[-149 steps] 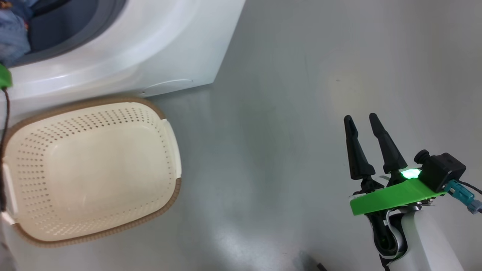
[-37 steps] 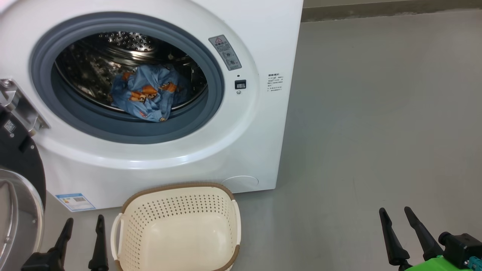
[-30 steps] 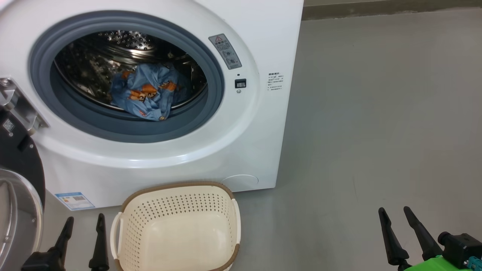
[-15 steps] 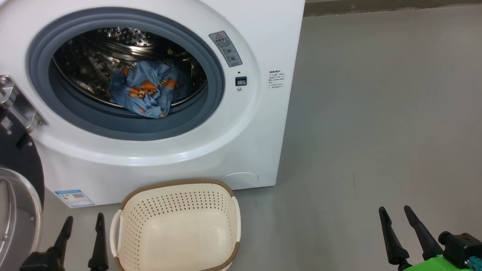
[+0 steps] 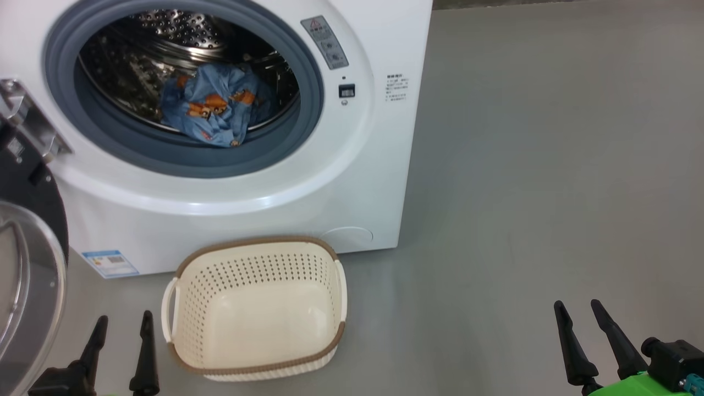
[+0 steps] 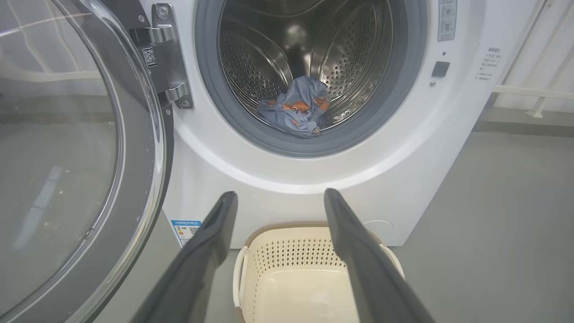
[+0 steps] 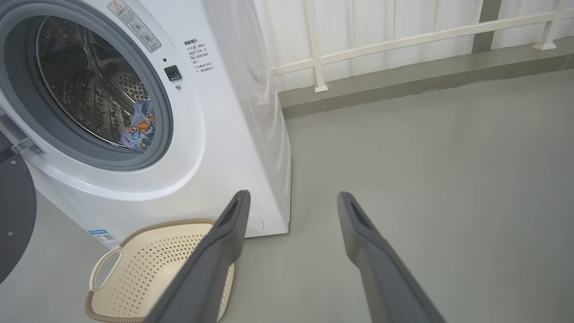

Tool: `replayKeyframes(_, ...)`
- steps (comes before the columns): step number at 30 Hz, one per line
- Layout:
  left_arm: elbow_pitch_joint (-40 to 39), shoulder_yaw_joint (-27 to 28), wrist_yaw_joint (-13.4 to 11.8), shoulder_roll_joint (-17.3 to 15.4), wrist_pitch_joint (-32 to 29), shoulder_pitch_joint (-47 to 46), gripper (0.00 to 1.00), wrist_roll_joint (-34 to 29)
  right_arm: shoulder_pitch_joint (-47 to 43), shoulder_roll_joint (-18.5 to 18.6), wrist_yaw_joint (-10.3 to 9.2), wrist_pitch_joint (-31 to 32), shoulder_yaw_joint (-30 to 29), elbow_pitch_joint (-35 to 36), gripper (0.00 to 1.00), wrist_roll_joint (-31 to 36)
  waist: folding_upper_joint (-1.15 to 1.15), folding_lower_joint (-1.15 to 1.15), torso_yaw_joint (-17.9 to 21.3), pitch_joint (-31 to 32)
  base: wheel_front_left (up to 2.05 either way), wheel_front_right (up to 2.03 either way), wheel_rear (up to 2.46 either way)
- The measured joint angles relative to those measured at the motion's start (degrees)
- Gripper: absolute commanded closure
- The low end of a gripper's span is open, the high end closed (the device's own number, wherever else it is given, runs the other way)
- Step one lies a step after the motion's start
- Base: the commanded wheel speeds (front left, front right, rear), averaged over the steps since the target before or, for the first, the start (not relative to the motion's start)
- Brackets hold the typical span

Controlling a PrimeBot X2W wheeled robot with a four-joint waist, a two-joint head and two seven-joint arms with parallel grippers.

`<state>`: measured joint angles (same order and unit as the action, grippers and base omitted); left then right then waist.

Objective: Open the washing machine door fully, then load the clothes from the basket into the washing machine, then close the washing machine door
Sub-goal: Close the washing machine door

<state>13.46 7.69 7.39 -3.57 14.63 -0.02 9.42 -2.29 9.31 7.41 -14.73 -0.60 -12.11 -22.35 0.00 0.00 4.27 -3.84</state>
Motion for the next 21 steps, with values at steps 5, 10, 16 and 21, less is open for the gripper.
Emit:
replayKeyframes(5, -0.02, -0.07, 0.00, -0.02, 0.00, 0.01, 0.00, 0.08, 0.00, 0.02, -0.01, 0.00, -0.07, 0.01, 0.00, 0.00, 0.00, 0.00, -0.18, 0.01, -1.25, 1.25, 0.00)
replayKeyframes(10, -0.05, -0.41, 0.00, -0.02, 0.00, 0.01, 0.00, 0.08, 0.00, 0.02, -0.01, 0.00, -0.07, 0.01, 0.00, 0.00, 0.00, 0.00, -0.40, -0.07, -0.57, 0.57, 0.00)
replayKeyframes(16, -0.04, -1.08, 0.00, -0.02, 0.00, 0.00, 0.00, 0.08, 0.00, 0.02, -0.01, 0.00, -0.05, 0.00, 0.00, 0.00, 0.00, 0.00, -0.94, 0.09, -0.03, 0.03, 0.00)
replayKeyframes(21, -0.04, -1.48, 0.01, -0.02, 0.00, 0.01, 0.00, 0.57, 0.00, 0.08, -0.01, 0.00, 0.19, 0.00, 0.00, 0.00, 0.00, 0.00, -1.91, 0.38, 0.00, 0.00, 0.00)
